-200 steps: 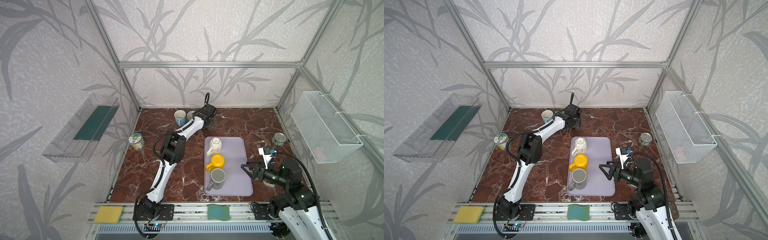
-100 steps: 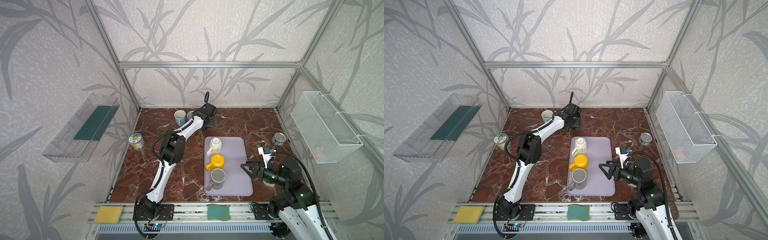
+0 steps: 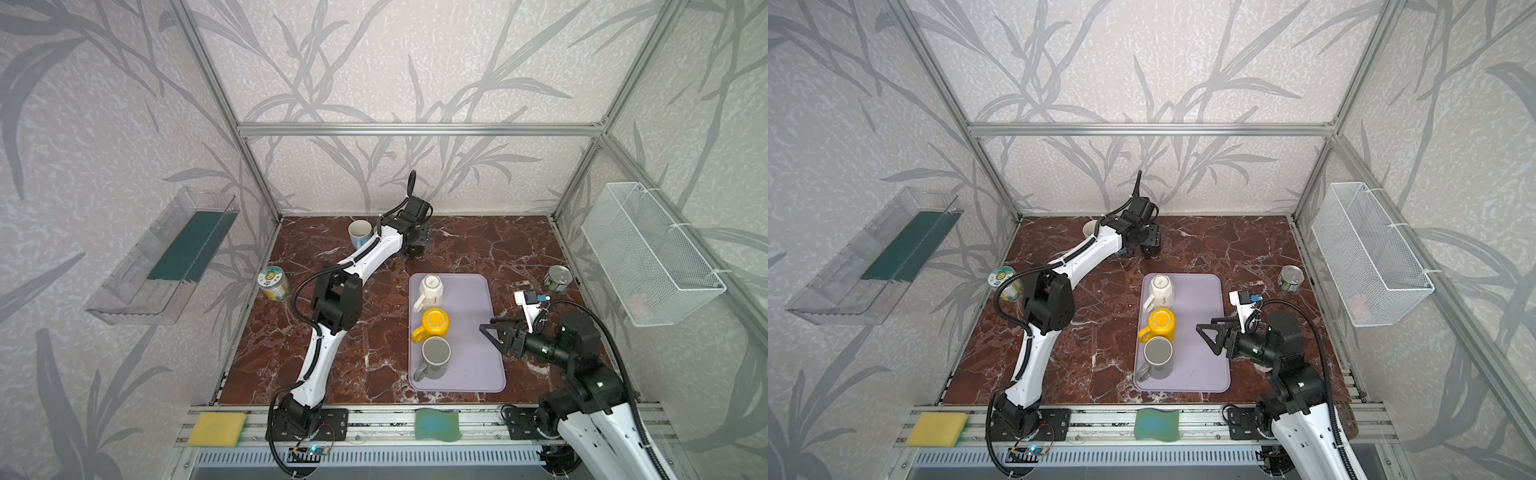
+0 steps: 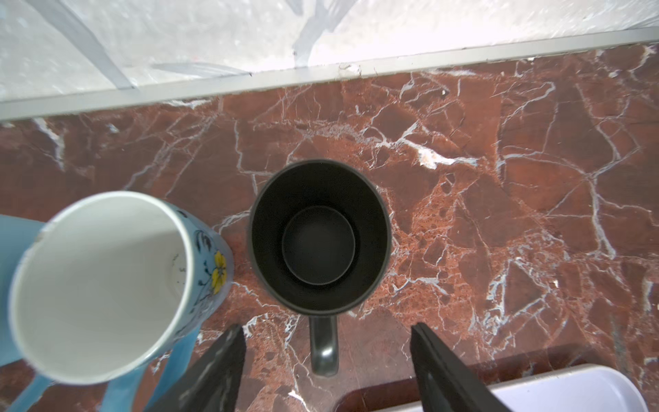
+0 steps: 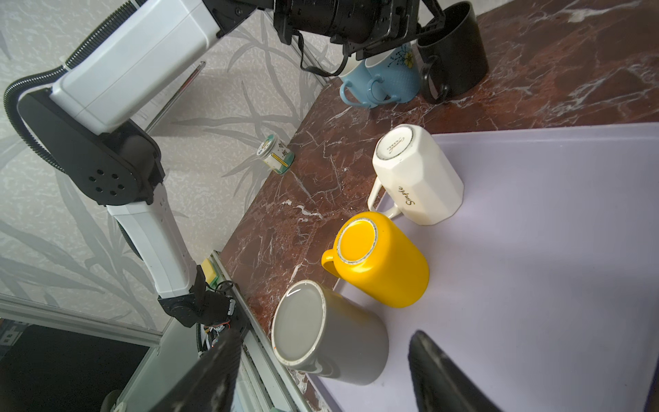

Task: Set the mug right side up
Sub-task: 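Open the left gripper and raise it off the upright black mug, then move the left gripper over the upside-down white mug on the tray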

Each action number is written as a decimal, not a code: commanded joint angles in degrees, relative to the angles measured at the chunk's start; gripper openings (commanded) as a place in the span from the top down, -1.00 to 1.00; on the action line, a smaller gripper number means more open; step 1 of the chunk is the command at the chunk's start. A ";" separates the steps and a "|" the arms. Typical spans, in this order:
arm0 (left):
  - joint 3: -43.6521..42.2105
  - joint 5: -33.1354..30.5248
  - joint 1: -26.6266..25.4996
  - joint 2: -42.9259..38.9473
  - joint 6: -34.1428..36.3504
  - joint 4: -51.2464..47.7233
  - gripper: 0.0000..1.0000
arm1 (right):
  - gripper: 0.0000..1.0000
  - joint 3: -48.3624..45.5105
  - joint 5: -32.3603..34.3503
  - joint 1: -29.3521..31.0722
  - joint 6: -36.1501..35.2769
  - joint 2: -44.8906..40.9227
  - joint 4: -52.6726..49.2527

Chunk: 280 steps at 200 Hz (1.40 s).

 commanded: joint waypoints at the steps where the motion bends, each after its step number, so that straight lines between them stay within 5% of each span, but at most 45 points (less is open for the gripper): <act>1: -2.55 -0.22 0.05 -5.39 1.41 -0.38 -0.51 | -0.50 0.17 -0.54 -0.25 0.36 0.28 1.68; 192: -44.58 9.37 -1.96 -44.44 11.65 -2.78 -0.48 | -0.49 -1.85 0.87 -0.25 1.60 9.15 8.39; 280: -50.55 12.91 -5.26 -45.79 12.11 -4.53 -0.40 | -0.49 -2.38 1.31 -0.25 3.19 12.88 11.60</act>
